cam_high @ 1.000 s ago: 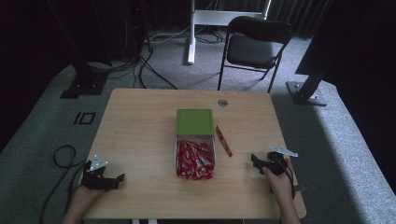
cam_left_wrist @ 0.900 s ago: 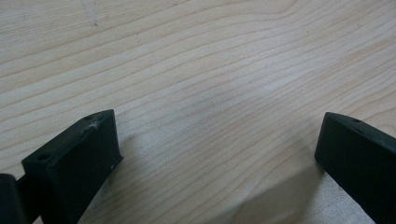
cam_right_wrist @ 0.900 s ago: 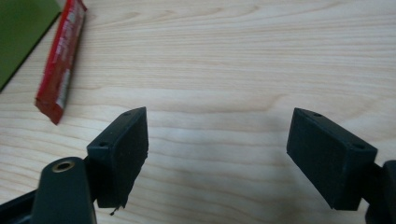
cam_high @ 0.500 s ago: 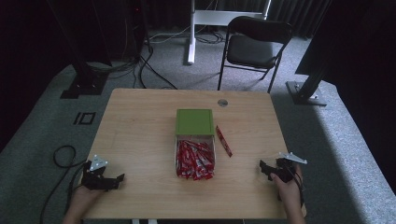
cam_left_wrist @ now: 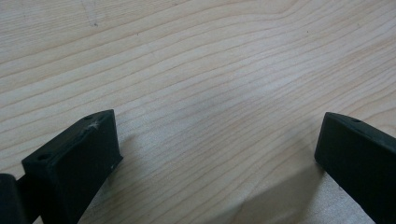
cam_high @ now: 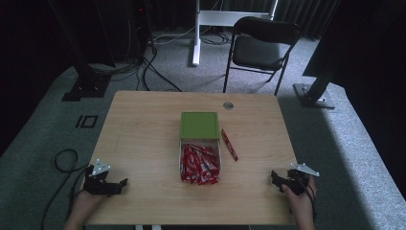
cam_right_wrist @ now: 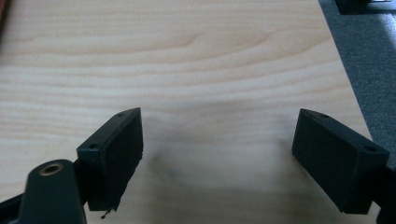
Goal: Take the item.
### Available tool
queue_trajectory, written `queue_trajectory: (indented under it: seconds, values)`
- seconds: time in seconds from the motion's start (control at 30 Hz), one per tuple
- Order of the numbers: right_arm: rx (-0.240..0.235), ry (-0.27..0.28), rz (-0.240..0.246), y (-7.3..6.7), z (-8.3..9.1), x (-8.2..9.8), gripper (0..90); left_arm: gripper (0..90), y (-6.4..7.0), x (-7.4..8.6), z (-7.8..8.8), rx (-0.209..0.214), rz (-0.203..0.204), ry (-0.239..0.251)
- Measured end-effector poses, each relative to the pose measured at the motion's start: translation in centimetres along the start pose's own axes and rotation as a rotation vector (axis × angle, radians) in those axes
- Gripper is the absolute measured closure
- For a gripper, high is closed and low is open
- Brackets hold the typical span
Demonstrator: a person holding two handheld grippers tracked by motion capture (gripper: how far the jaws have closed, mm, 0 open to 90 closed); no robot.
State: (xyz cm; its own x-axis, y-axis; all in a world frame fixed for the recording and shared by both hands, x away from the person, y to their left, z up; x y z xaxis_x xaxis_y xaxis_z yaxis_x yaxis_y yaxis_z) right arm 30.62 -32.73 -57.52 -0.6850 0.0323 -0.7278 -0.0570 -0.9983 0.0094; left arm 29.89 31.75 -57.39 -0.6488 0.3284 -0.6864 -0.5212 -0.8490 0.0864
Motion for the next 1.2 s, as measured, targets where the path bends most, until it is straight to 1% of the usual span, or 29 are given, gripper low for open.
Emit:
queue_trajectory:
  seconds: [0.07,0.13,0.2,0.23,0.33,1.2]
  values:
    - [0.025,-0.001,0.006,0.0,0.2,0.3,16.2,0.7,0.0,0.0,0.0,0.000,0.000,0.000]
    - [0.038,-0.005,0.004,-0.2,0.4,0.5,16.2,0.7,0.0,0.0,0.0,0.000,0.000,0.000]
    - [0.060,-0.008,0.024,-0.4,0.6,0.8,16.1,0.7,0.0,0.0,0.0,0.000,0.000,0.000]
    - [0.068,-0.002,0.029,-0.5,0.6,0.9,13.6,0.7,0.0,0.0,0.0,0.000,0.000,0.000]
    - [0.079,-0.004,0.019,-0.8,0.8,1.2,13.5,0.7,0.0,0.0,0.0,0.000,0.000,0.000]
    - [0.076,-0.001,0.020,-0.9,0.8,1.3,12.7,0.7,0.0,0.0,0.0,0.000,0.000,0.000]
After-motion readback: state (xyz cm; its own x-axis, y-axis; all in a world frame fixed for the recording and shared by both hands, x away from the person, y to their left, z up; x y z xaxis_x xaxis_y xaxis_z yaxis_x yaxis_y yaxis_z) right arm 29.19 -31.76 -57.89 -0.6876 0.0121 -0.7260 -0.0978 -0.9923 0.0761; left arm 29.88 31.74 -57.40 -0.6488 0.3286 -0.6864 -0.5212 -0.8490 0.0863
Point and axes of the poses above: each handheld gripper's, and its own axes: z roughly backward along the jaws, x roughly out of its underside, y roughly to its right, the point moved 3 cm from there along -z, roughly forward along the jaws, and after that the axes turned 8 degrees about x, right-handed, at the moved point
